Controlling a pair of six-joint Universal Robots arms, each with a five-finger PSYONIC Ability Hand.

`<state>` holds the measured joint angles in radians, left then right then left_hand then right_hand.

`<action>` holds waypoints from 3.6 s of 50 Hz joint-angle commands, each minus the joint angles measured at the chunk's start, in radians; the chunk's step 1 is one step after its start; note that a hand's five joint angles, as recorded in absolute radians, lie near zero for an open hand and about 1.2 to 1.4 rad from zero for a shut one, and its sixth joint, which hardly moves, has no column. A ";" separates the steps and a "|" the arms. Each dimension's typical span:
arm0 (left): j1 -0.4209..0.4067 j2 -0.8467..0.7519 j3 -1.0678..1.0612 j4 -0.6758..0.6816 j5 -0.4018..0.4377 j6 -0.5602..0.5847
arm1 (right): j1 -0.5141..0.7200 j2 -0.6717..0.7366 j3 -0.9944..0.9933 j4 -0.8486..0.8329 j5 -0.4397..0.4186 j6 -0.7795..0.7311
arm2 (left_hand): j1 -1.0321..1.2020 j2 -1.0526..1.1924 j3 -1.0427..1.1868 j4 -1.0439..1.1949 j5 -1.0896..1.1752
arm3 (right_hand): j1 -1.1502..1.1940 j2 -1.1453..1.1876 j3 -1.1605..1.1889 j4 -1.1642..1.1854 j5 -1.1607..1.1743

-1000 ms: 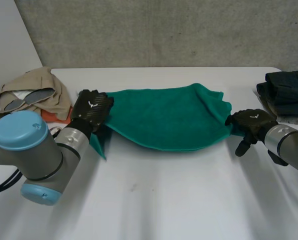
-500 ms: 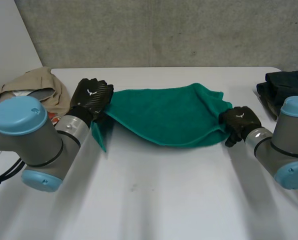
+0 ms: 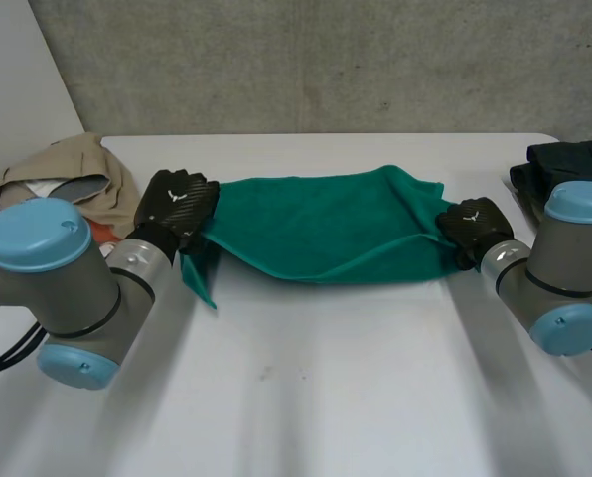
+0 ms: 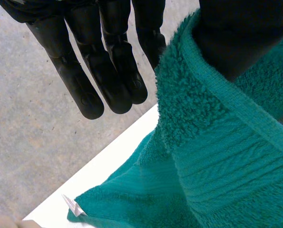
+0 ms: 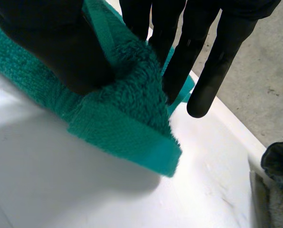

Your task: Fold the laundry.

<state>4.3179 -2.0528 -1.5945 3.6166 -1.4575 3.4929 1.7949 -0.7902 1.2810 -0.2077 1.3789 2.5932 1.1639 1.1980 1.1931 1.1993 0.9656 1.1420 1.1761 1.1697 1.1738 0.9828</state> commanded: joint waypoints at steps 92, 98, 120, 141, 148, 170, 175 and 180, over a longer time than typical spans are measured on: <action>0.102 -0.070 0.354 0.113 -0.075 0.187 | -0.060 -0.115 -0.312 -0.162 0.019 0.134 | 0.232 0.198 0.203 0.197 0.256 | 0.254 0.220 0.227 0.222 0.239; 0.091 -0.084 0.174 0.108 -0.020 0.190 | -0.065 -0.035 -0.252 -0.021 -0.001 0.127 | 0.232 0.198 0.203 0.197 0.256 | 0.254 0.220 0.227 0.222 0.239; 0.092 0.517 -0.430 -0.717 0.020 0.495 | -0.232 -0.580 0.394 0.605 -0.026 -0.484 | 0.232 0.198 0.203 0.197 0.256 | 0.254 0.220 0.227 0.222 0.239; 0.066 -0.144 0.209 -0.265 0.011 0.497 | -0.127 -0.132 -0.031 0.222 0.040 -0.219 | 0.232 0.198 0.203 0.197 0.256 | 0.254 0.220 0.227 0.222 0.239; 0.065 -0.352 0.493 -0.265 -0.037 0.497 | -0.081 0.058 -0.244 0.111 0.094 -0.220 | 0.232 0.198 0.203 0.197 0.256 | 0.254 0.220 0.227 0.222 0.239; -0.014 -0.281 0.480 -0.197 -0.092 0.437 | -0.025 -0.095 -0.183 0.051 0.114 -0.087 | -0.989 -1.023 -1.019 -1.025 -0.966 | -0.967 -1.002 -0.995 -0.999 -0.983; -0.012 -0.141 0.333 -0.203 -0.093 0.336 | -0.077 -0.218 -0.042 0.161 0.013 -0.076 | -0.989 -1.023 -1.019 -1.025 -0.966 | -0.967 -1.002 -0.995 -0.999 -0.983; -0.009 -0.046 0.203 -0.194 -0.084 0.247 | -0.161 -0.235 0.029 0.310 -0.055 -0.073 | -0.989 -1.023 -1.019 -1.025 -0.966 | -0.778 -0.813 -0.806 -0.810 -0.794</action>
<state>4.3042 -2.2129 -1.2457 3.4165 -1.5488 3.8419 1.7161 -0.9944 1.2291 -0.0457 1.4007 2.5199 0.1981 0.2081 0.2150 0.2027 0.0523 0.2295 0.2261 0.2284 0.2299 0.0629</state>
